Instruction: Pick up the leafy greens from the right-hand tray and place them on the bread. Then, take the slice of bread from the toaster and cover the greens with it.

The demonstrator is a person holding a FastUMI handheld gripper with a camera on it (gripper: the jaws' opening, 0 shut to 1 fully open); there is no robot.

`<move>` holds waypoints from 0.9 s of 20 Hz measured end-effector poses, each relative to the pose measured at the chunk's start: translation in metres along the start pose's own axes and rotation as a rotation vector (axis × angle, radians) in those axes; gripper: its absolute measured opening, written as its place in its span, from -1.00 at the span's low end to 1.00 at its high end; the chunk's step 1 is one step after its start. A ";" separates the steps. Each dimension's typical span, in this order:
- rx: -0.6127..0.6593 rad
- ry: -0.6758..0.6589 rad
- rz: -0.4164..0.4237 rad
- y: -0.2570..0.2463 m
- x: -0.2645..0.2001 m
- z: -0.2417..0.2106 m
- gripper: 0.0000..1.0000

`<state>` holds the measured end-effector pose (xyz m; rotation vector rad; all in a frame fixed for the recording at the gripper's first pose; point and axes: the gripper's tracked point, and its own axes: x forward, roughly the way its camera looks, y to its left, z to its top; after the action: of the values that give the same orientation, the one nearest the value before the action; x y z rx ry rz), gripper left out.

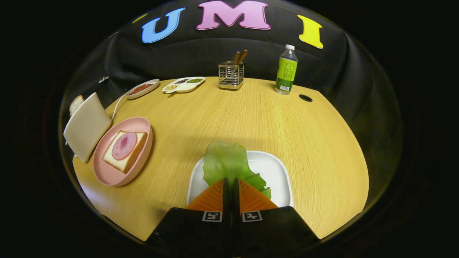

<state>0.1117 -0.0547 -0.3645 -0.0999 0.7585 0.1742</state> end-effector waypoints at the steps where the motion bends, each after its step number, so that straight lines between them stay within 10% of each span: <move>1: 0.016 0.016 0.005 -0.002 0.000 0.001 -0.89; 18: 0.054 -0.058 0.034 0.039 -0.083 0.108 -0.90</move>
<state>0.1175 -0.0103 -0.2303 -0.0303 0.7069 0.1880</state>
